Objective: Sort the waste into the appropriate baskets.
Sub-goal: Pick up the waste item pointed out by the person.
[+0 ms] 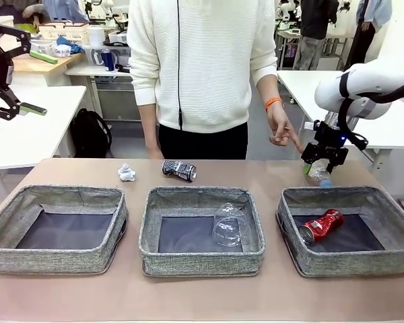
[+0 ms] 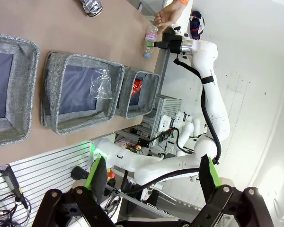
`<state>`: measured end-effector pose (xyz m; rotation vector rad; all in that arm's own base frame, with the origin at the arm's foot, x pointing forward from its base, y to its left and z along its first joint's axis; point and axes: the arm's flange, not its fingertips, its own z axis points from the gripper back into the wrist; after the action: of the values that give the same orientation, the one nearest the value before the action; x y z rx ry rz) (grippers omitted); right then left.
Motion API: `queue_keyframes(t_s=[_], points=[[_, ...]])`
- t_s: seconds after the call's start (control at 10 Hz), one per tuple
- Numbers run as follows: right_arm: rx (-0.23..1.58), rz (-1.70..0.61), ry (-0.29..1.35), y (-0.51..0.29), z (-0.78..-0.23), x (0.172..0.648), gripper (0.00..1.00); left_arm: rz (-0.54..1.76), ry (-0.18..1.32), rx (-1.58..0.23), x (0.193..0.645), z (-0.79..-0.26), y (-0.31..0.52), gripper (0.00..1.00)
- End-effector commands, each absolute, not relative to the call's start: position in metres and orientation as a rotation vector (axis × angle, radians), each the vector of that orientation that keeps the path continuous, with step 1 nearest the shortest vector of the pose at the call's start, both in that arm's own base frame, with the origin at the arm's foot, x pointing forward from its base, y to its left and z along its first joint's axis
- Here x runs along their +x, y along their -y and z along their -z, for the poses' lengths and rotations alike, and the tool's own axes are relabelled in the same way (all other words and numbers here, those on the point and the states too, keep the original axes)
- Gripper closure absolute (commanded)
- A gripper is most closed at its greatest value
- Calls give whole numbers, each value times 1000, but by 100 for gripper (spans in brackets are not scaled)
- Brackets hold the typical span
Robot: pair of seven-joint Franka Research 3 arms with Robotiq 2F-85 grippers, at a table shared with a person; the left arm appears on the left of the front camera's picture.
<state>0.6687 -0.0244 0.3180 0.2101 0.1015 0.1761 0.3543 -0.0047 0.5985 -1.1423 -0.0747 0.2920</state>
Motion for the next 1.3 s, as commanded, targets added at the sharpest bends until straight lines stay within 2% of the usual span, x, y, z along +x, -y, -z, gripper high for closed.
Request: queue_keyframes(t_s=[0.0, 0.1, 0.2, 0.3, 0.4, 0.5, 0.9, 1.2], points=[[186, -133, -64, 22, -319, 667, 0, -278, 71, -1136, 352, -600, 3, 0], [178, -142, -66, 22, -318, 669, 59, -278, 71, -1136, 352, -600, 3, 0], [161, -138, -79, 21, -316, 669, 60, -278, 71, -1136, 352, -600, 3, 0], [143, -127, -78, 21, -315, 670, 100, -278, 71, -1136, 352, -600, 3, 0], [122, -114, -78, 21, -314, 671, 65, -278, 71, -1136, 352, -600, 3, 0], [102, -111, -80, 20, -311, 671, 100, -278, 71, -1136, 352, -600, 3, 0], [84, -74, -79, 22, -309, 672, 100, -278, 71, -1136, 352, -600, 3, 0], [145, 24, -50, 33, -316, 671, 100, -278, 71, -1136, 352, -600, 3, 0]])
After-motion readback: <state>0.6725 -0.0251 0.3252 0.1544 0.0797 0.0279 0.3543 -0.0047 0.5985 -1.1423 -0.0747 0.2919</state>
